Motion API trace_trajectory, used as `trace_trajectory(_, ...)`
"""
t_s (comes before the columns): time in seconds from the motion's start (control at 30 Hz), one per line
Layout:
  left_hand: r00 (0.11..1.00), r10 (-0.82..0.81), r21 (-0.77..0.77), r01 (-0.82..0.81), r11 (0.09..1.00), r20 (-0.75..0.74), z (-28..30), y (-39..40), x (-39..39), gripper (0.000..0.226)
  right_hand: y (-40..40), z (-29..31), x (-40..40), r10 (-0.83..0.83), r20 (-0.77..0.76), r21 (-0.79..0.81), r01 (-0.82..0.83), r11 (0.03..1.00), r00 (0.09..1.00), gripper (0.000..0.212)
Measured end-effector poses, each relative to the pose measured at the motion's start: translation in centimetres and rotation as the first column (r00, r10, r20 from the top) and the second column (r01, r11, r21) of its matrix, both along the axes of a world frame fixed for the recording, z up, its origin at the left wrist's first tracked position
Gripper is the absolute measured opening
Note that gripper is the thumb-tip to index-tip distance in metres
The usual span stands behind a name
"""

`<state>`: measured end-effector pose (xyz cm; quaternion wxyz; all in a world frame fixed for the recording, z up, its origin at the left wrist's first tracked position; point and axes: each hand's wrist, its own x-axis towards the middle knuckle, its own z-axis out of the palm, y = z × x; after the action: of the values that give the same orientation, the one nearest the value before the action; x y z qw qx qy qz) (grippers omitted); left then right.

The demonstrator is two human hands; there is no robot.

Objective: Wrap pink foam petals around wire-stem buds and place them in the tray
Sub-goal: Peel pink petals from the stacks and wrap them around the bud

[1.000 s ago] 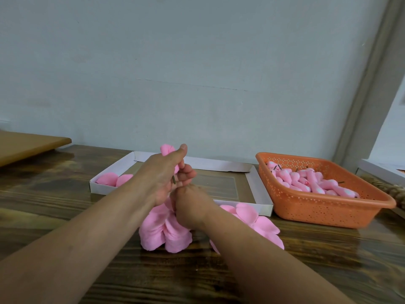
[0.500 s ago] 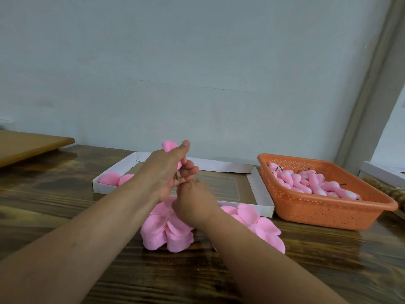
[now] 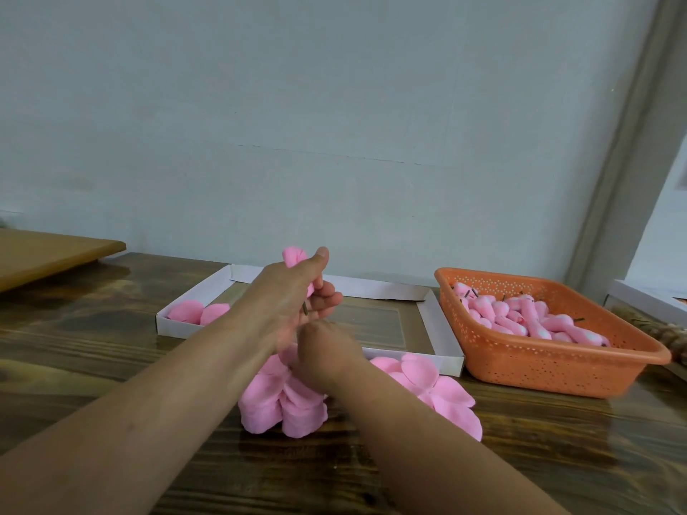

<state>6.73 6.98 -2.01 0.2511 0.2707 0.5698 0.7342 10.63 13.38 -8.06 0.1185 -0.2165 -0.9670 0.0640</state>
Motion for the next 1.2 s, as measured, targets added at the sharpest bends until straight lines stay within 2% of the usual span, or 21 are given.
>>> trace_trajectory(0.2,1.000,-0.003,0.001,0.003,1.000,0.013,-0.1,0.2,0.3,0.039,-0.3,0.2,0.3,0.016,0.010,0.075,-0.017,0.997,1.000,0.011)
trace_trajectory(0.57,1.000,-0.004,0.002,0.004,1.000,0.004,-0.2,-0.1,0.1,0.039,-0.5,-0.5,0.3,0.070,-0.023,0.170,-0.065,0.983,0.997,0.010)
trace_trajectory(0.77,1.000,0.007,0.033,-0.008,0.999,0.029,0.0,-0.3,-0.4,0.040,0.9,0.4,0.7,0.022,-0.124,0.022,-0.019,1.000,0.992,0.021)
trace_trajectory(0.9,0.999,0.032,0.047,-0.034,0.998,0.041,0.2,-0.3,-0.8,0.040,1.4,1.7,1.6,-0.022,-0.298,-0.211,-0.043,0.977,0.954,0.021)
trace_trajectory(1.0,0.999,0.024,0.040,-0.025,0.999,0.030,0.0,-0.2,-0.8,0.040,1.2,1.9,2.1,-0.023,-0.325,-0.325,-0.089,0.941,0.945,0.017)
trace_trajectory(1.2,0.998,0.034,0.042,-0.036,0.998,0.045,-0.2,-0.2,-1.2,0.040,1.0,2.1,2.4,0.065,-0.305,-0.279,-0.154,0.948,0.950,0.013)
